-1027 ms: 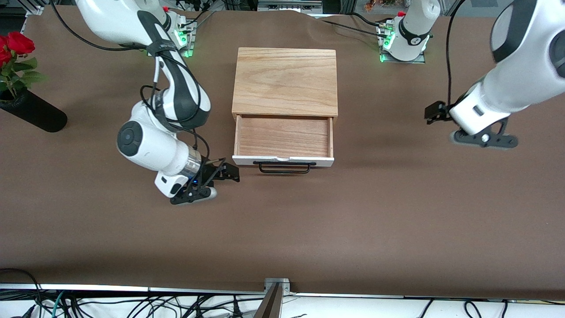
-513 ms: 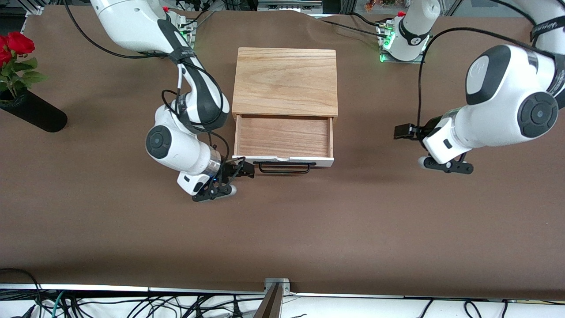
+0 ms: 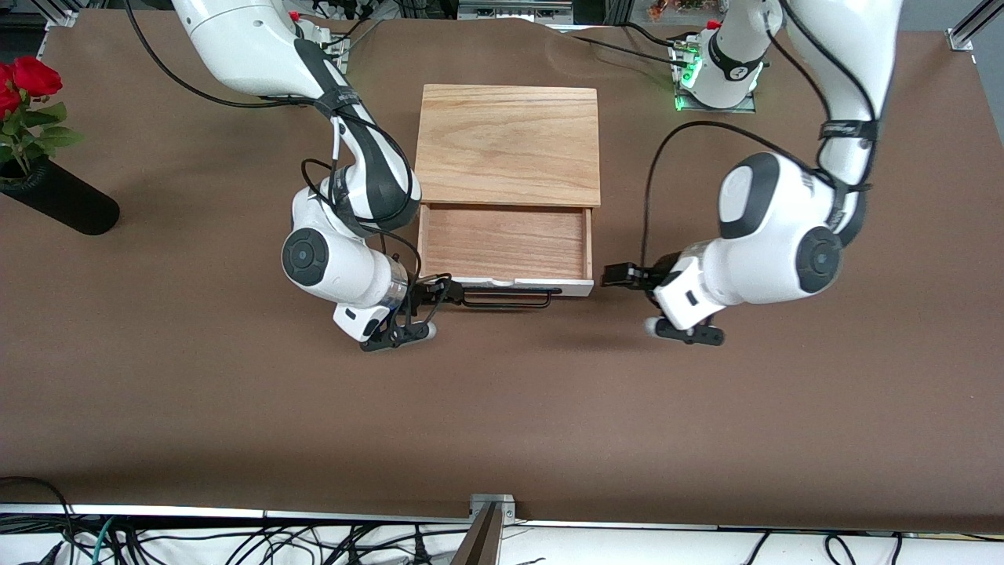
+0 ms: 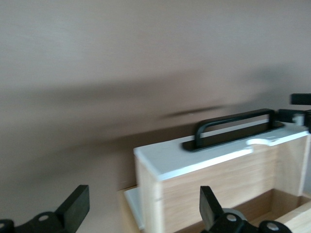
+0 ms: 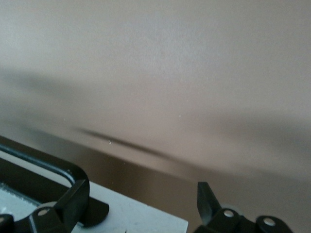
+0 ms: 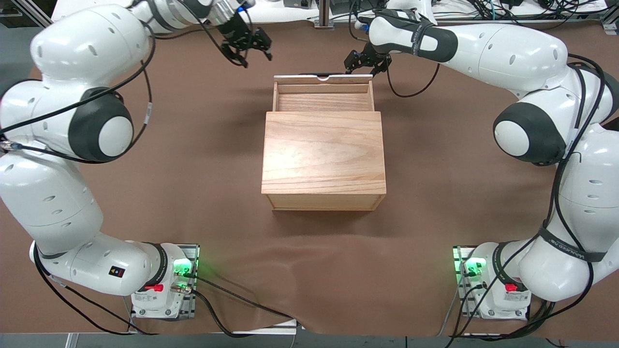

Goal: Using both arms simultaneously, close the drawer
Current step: 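Move the right gripper and the left gripper toward the drawer front, then push the white drawer front into the cabinet with both grippers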

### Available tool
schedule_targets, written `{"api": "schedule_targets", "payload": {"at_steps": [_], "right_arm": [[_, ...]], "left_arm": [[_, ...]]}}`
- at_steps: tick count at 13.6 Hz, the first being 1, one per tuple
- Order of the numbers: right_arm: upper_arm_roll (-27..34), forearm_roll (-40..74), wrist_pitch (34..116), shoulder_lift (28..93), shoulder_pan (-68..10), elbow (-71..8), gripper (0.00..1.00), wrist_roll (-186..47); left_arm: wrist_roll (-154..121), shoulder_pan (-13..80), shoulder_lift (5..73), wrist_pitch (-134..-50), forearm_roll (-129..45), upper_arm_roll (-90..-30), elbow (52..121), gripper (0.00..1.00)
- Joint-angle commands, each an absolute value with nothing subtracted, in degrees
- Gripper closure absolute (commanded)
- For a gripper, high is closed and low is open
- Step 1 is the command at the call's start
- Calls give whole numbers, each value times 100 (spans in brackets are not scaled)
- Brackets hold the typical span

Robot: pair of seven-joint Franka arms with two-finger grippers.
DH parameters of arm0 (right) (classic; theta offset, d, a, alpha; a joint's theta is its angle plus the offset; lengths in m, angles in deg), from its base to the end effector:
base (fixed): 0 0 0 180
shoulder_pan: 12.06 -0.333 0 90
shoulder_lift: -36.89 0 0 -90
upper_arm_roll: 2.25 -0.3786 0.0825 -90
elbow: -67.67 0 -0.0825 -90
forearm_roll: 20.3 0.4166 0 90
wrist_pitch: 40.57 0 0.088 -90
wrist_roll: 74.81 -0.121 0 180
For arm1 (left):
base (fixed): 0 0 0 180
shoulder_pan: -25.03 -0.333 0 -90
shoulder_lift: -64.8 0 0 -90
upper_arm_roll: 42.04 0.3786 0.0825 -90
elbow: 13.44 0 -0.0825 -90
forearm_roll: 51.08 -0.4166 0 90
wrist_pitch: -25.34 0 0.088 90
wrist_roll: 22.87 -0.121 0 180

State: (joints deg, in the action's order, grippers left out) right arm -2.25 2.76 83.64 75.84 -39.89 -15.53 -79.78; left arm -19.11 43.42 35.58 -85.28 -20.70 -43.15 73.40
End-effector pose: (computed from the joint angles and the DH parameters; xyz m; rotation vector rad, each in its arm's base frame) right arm 0.6922 0.3878 0.3094 -2.7969 -0.2476 0.0864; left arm 0.6925 -0.2868 0.3960 2.6618 -0.0771 -0.2597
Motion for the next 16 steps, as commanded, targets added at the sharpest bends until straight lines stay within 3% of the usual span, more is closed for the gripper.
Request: {"api": "schedule_targets", "payload": {"at_steps": [1,6,16], "right_arm": [[-269,387,8011,7600,-3992,-1398,0,-8044],[-269,387,7694,7582,-3992,-1275,0,-8052],[-427,378,7421,7538,-4001,-1266,0,-8464]], "left_arm": [[-1962,4506,3229,-8881,-1680,-4257,7155,0],[-1962,4674,2894,-9743,-1680,-4257,7155,0],[-1891,5140,2709,-9648,-1680,-4284,7348,0]]}}
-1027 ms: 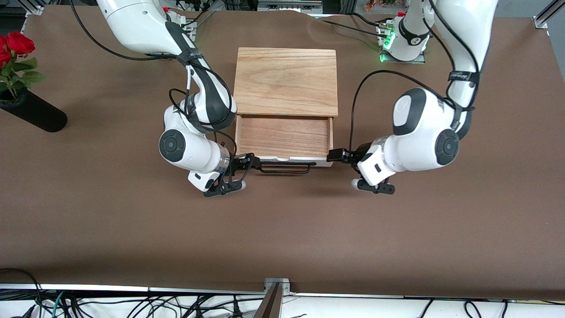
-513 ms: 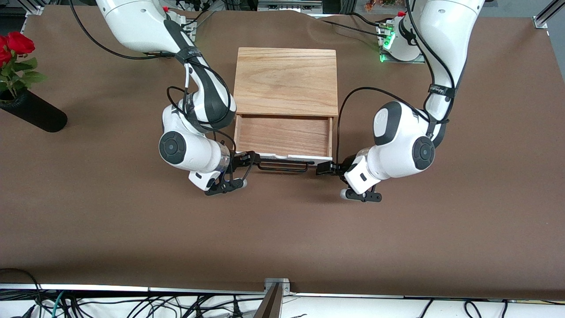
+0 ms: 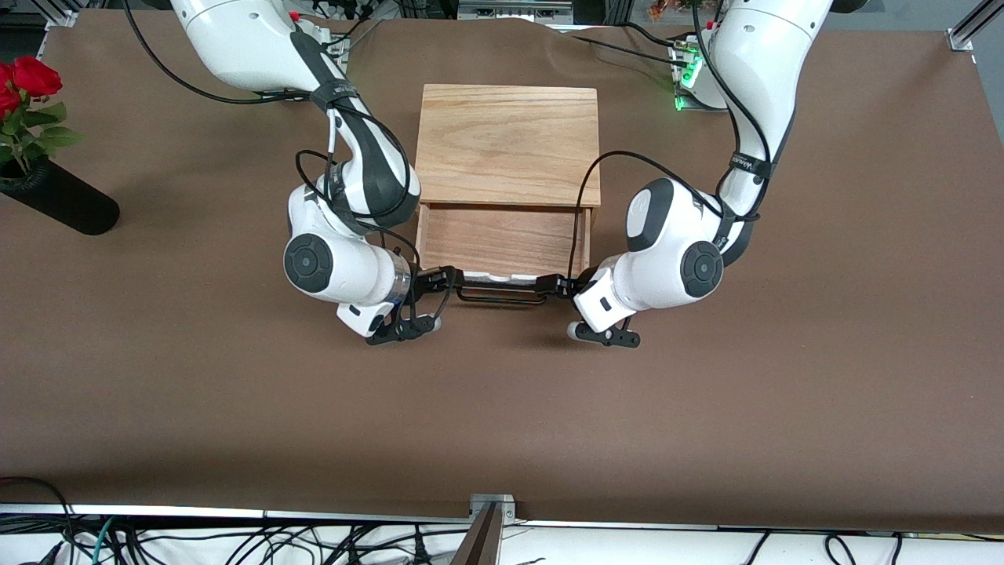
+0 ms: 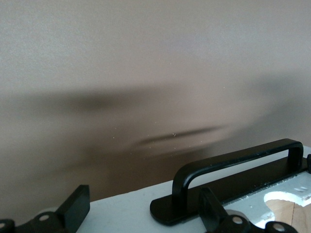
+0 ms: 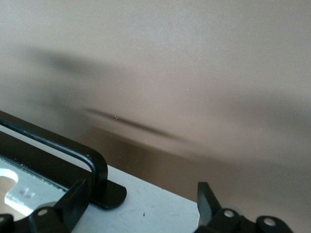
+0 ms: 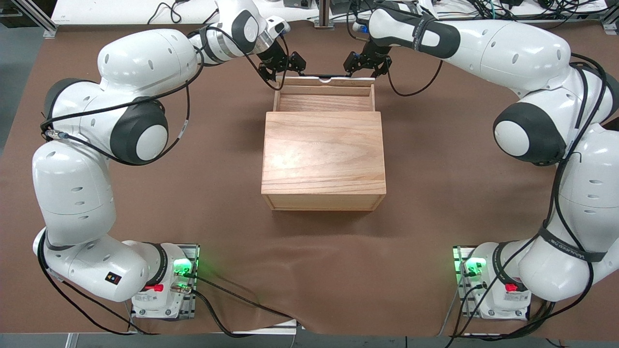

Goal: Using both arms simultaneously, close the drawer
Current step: 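Push the white drawer front into the cabinet with both grippers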

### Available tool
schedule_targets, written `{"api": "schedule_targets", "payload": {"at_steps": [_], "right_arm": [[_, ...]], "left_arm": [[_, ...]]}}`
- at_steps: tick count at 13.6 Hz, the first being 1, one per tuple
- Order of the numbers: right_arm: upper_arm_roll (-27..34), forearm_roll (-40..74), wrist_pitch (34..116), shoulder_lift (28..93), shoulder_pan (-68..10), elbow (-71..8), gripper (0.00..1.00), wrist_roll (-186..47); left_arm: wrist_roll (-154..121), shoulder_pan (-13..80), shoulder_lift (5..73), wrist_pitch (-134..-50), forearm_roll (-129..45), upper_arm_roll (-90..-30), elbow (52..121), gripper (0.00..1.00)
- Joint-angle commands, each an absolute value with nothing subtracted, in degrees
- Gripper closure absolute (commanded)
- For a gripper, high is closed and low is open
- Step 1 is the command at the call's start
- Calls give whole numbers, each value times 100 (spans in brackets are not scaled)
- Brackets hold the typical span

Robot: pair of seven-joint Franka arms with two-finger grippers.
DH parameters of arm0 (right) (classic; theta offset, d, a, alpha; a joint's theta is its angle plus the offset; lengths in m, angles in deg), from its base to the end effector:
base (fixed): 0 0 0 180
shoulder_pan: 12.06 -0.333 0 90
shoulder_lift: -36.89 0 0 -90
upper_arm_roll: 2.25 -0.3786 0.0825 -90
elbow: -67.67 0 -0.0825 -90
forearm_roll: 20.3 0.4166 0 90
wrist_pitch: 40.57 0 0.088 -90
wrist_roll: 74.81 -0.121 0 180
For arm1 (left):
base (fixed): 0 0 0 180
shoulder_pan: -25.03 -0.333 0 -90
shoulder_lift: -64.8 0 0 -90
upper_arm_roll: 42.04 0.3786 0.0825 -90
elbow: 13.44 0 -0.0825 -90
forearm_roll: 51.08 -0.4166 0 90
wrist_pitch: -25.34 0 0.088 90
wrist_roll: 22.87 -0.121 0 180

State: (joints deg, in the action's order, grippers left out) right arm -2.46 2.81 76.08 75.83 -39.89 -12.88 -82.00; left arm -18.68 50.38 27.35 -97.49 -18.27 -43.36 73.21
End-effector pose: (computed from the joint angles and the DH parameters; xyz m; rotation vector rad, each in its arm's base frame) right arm 0.6849 0.3946 0.3220 -2.7969 -0.2400 0.2197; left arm 0.6828 -0.3721 0.3029 2.6666 -0.0871 -0.2067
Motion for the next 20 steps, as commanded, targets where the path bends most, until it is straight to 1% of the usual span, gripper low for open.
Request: {"api": "schedule_targets", "payload": {"at_steps": [1,4,8,14,18,20], "right_arm": [[-445,369,7317,7538,-4001,-1266,0,-8544],[-454,378,6965,7538,-4010,-1257,0,-8553],[-454,378,6596,7398,-4062,-1257,0,-8553],[-471,378,5849,7380,-4106,-1257,0,-8553],[-462,369,5392,7310,-4176,-1257,0,-8553],[-462,378,5111,7310,-4185,-1257,0,-8536]], "left_arm": [[-1891,5140,2718,-9639,-1680,-4284,7383,0],[-1909,5069,2762,-8955,-1698,-4275,7375,0],[-1918,5052,2771,-8681,-1768,-4266,7401,0],[-1944,4920,2797,-7715,-1785,-4248,7453,0],[-1970,4858,2920,-7311,-1785,-4240,7699,0],[-1970,4867,3121,-7257,-1812,-4240,7936,0]]}}
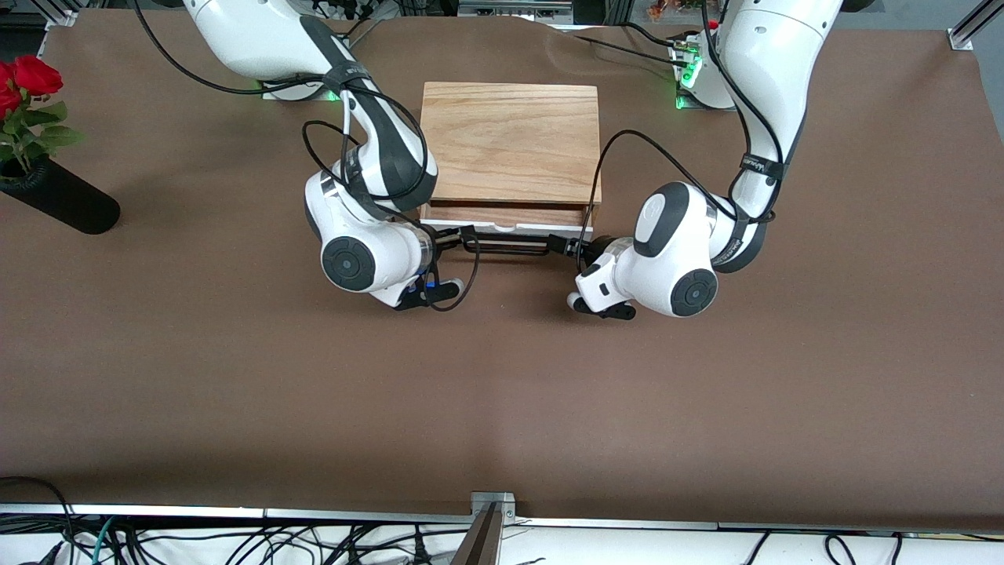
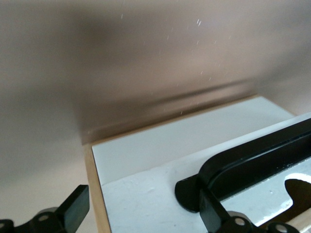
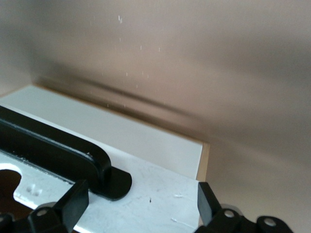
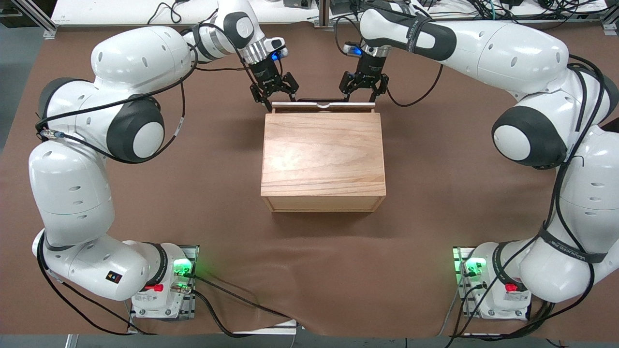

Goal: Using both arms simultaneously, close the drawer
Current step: 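Push the white drawer front into the cabinet with both grippers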

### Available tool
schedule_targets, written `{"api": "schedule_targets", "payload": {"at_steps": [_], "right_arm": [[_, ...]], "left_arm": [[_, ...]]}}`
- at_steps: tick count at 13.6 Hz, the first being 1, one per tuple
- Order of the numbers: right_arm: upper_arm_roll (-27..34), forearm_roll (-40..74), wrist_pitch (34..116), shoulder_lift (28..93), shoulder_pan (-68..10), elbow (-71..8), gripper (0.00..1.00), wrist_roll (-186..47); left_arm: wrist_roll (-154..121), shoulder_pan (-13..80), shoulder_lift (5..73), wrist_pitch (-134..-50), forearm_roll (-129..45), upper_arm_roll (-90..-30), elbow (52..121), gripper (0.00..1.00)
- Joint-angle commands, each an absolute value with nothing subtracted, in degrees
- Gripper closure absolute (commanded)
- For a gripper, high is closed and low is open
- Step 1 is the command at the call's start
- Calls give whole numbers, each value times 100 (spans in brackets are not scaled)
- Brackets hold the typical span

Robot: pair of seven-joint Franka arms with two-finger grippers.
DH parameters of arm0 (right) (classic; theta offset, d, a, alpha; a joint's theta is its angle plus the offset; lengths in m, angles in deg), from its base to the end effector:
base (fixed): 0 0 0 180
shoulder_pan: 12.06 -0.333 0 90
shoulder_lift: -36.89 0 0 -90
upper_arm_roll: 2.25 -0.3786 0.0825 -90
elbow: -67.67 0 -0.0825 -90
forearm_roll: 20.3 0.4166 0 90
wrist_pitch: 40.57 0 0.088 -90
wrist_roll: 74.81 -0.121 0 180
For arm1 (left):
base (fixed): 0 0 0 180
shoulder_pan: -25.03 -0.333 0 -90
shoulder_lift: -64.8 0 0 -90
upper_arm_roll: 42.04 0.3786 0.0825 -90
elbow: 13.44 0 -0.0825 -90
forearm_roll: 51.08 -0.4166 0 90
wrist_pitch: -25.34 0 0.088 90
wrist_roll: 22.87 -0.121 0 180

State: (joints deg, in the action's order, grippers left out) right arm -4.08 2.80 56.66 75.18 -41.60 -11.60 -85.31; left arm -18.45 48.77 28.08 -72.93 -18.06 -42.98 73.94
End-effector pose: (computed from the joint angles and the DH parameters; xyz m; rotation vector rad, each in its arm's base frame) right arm 0.6221 0.4235 0.3242 -2.7879 -0.3316 0.6790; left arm 0.6308 -0.3520 0.2896 2.6079 -0.1742 -0.7664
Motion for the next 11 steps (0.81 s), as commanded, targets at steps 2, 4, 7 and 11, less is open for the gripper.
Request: {"api": "schedule_targets", "payload": {"at_steps": [2,4,7,11], "right_arm": [[-462,378,4821,7310,-4203,-1257,0,-8518],[-462,378,4654,7310,-4212,-1257,0,-8518],[-462,378,4503,7310,-4212,-1257,0,-8510],[-419,361,4609,7467,-4159,-777,0,-8518]], "left_arm": [[-1979,4885,3228,-7257,-1882,-4248,8130,0],[-1979,4885,3263,-7257,-1882,-4248,8244,0],[-1970,4859,3263,-7257,-1873,-4249,8227,0],[-1918,4447,3298,-7091,-1900,-4213,7658,0]]}}
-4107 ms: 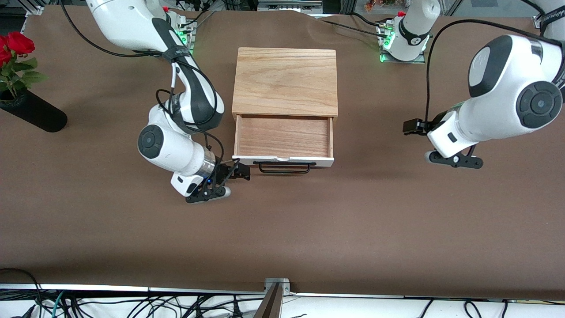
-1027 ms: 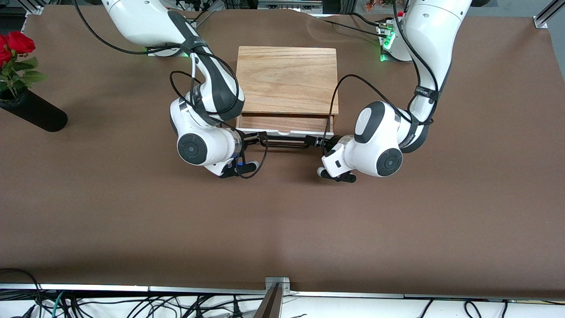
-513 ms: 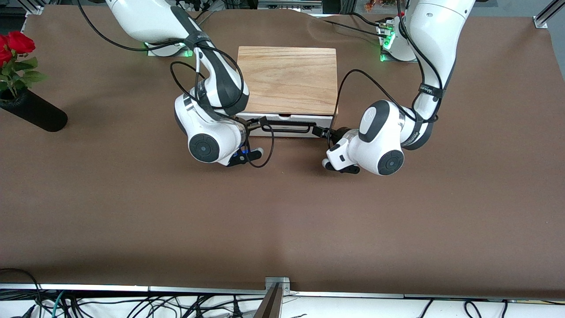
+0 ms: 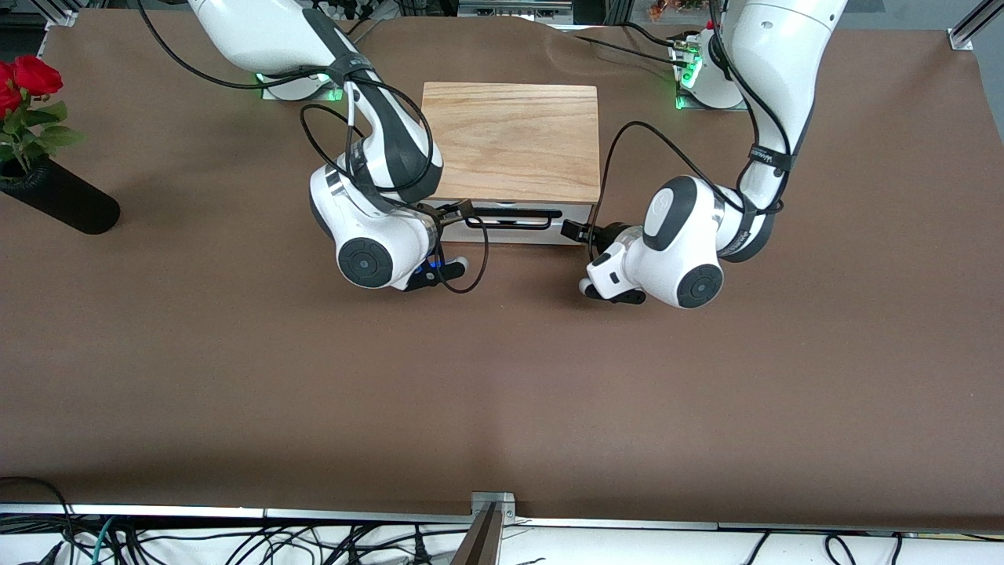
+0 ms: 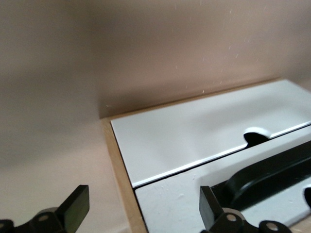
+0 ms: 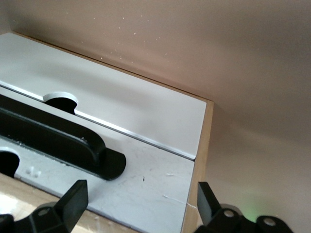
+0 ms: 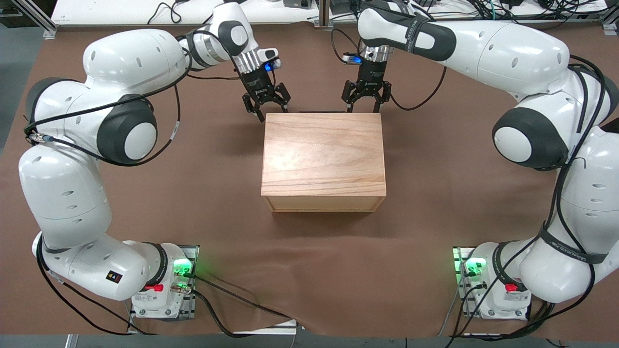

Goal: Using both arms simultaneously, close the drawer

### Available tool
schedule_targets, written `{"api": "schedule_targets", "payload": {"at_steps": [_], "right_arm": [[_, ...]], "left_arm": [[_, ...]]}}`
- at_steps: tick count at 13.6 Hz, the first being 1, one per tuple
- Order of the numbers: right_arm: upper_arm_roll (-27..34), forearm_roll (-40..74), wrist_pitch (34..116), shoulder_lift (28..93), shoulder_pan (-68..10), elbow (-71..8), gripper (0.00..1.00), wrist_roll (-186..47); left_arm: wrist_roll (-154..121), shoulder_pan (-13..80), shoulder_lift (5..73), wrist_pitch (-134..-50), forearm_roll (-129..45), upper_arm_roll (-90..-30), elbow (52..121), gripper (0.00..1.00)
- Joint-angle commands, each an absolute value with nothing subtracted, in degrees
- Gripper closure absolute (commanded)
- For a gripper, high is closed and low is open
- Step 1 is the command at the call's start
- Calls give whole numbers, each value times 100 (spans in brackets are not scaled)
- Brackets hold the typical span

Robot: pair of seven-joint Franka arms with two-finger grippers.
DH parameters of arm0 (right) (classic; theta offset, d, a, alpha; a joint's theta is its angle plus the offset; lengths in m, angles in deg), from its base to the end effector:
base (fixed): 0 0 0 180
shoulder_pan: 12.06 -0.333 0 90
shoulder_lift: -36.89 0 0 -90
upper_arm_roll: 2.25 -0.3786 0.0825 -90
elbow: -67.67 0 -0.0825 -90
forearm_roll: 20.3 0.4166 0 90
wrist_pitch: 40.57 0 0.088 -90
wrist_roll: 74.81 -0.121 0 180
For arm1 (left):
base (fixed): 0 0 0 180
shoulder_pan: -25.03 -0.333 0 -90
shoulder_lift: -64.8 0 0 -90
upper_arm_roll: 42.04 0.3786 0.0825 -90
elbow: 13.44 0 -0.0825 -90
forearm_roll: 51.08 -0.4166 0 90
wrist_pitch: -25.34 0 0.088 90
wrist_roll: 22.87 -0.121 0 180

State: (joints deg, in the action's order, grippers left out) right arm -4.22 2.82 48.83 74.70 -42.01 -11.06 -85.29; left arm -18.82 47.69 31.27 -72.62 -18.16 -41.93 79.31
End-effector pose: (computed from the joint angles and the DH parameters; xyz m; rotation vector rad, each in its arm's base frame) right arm 0.6010 0.4246 0.3314 -2.7701 -0.3869 0.8482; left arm 0.6174 -0.3199 0.2886 2.6125 -0.1235 -0.8062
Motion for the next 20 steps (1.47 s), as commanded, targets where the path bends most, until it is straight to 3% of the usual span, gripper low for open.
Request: {"api": "schedule_targets", "payload": {"at_steps": [1,3,7,17,20], "right_arm": [[-401,343,4687,7581,-4150,-504,0,-8518],[-314,308,5046,7591,-4046,-256,0,-8501],[187,-25,5145,7538,-3992,183,0,-8211],[2287,-123,4793,6959,-3966,465,0,-8184],[2236,-367,4697,6397,-3431,378,0,-8202]], "left_arm": [[-1918,4341,3333,-6968,-2152,-4196,7334,0],[-1996,4130,3543,-6835,-3361,-4196,6875,0],[-2014,3831,4430,-6537,-4902,-4187,6865,0],[-1918,2951,6119,-5851,-4985,-4213,6979,0],[-1735,2951,6137,-5781,-4888,-4222,6936,0]]}}
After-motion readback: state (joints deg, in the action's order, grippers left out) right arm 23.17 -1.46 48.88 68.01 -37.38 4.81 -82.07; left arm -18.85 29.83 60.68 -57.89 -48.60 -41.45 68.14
